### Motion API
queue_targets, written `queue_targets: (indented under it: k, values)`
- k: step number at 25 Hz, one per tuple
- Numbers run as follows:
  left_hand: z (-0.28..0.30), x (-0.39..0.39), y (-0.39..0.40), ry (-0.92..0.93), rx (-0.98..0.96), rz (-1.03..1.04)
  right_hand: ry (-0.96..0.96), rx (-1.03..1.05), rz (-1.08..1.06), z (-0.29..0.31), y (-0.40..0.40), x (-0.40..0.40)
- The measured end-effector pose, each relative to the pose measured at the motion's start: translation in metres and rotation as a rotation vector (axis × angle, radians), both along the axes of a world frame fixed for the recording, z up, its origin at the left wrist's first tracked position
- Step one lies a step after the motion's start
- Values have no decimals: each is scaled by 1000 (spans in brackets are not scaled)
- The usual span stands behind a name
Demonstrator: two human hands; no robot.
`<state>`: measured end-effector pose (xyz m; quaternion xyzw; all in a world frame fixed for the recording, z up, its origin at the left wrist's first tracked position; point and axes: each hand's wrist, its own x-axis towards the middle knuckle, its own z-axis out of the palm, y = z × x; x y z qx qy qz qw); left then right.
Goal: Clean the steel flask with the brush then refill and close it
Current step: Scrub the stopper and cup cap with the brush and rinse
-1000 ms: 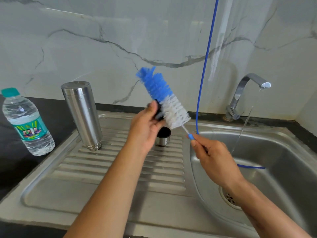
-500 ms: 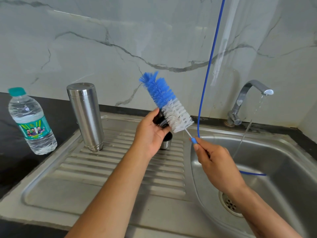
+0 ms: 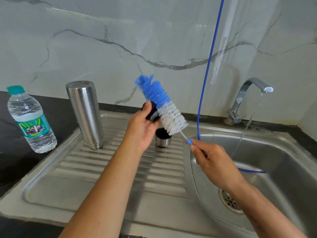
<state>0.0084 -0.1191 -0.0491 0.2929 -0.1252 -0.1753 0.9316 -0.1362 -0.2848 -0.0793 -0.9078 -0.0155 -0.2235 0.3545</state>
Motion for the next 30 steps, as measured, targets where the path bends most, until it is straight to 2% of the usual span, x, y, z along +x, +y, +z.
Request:
queue_targets:
  k: [4, 8, 10, 12, 14, 18, 21, 23, 27, 30]
  values:
    - [-5, -21, -21, -82, 148, -160, -93, 39, -119, 1, -6, 3]
    - [-3, -11, 1, -101, 170, 23, -20, -1, -33, 3, -6, 0]
    - [-8, -7, 20, -185, 372, 167, -31, 29, -37, 4, -11, 0]
    - [-17, -8, 30, -323, 686, 366, -39, 62, -81, 5, -20, 2]
    - [-24, -9, 36, -435, 839, 485, -39, 64, -91, 5, -21, 3]
    - [-25, -8, 33, -506, 869, 546, -62, -43, -14, 3, -10, 0]
    - [-31, -29, 13, -688, 963, 503, -70, -75, -46, -1, -6, 2]
    - [-28, -34, 9, -776, 1026, 596, -70, -99, -61, -3, -3, 2]
    - [-19, -14, 28, -699, 927, 800, -18, -134, 6, -3, 1, 1]
    - [-23, -31, 13, -799, 1016, 801, -48, -102, -59, -2, 2, 0]
